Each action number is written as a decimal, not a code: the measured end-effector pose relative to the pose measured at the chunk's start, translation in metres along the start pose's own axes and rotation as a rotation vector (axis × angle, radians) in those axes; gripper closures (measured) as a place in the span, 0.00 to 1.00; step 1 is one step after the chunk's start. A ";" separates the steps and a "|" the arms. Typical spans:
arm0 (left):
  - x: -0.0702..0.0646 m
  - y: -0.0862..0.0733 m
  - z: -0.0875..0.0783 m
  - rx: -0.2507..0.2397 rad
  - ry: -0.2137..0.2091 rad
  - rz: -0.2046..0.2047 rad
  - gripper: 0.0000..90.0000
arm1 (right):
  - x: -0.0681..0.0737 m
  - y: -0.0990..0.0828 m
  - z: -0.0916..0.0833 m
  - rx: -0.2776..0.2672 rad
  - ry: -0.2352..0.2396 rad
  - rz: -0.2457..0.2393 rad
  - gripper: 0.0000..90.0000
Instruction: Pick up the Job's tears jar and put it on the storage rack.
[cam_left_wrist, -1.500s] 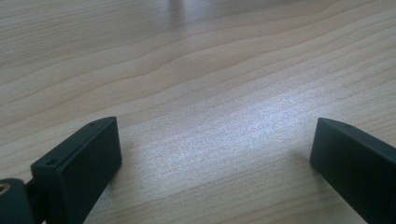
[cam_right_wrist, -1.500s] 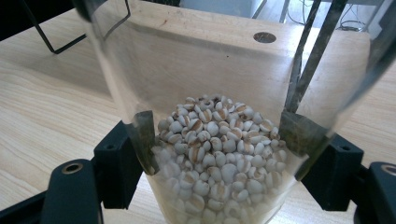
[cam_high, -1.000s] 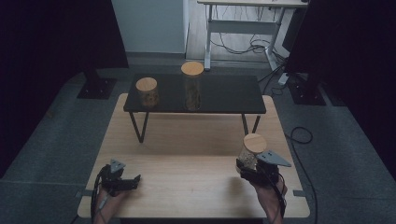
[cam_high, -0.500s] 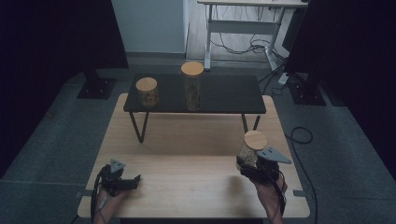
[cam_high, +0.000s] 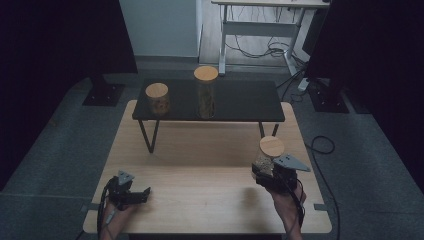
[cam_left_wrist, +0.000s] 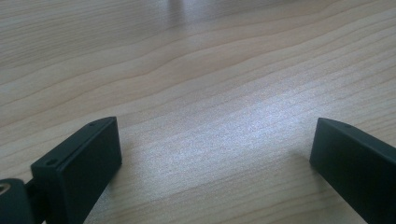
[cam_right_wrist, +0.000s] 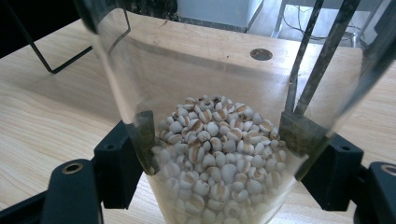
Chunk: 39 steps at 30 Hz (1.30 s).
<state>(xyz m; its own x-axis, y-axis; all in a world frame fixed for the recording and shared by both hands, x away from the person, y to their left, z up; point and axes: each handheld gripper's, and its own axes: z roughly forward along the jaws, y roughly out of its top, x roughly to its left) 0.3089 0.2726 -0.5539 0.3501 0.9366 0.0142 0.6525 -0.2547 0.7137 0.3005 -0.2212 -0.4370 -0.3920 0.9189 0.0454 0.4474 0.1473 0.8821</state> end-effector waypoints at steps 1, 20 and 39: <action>0.000 0.000 0.000 0.000 0.000 0.000 0.02 | 0.000 0.001 0.000 -0.001 -0.001 0.000 0.27; 0.000 0.000 0.000 0.001 0.001 0.003 0.02 | -0.002 0.015 0.001 -0.015 -0.013 0.012 0.27; 0.000 0.000 0.000 0.000 0.000 0.004 0.02 | -0.005 0.027 0.007 -0.017 -0.013 0.031 0.27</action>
<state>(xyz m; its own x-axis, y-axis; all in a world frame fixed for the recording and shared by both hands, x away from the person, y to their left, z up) 0.3092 0.2729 -0.5540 0.3529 0.9355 0.0167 0.6510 -0.2583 0.7138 0.3207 -0.2192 -0.4167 -0.3672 0.9277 0.0670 0.4453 0.1121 0.8884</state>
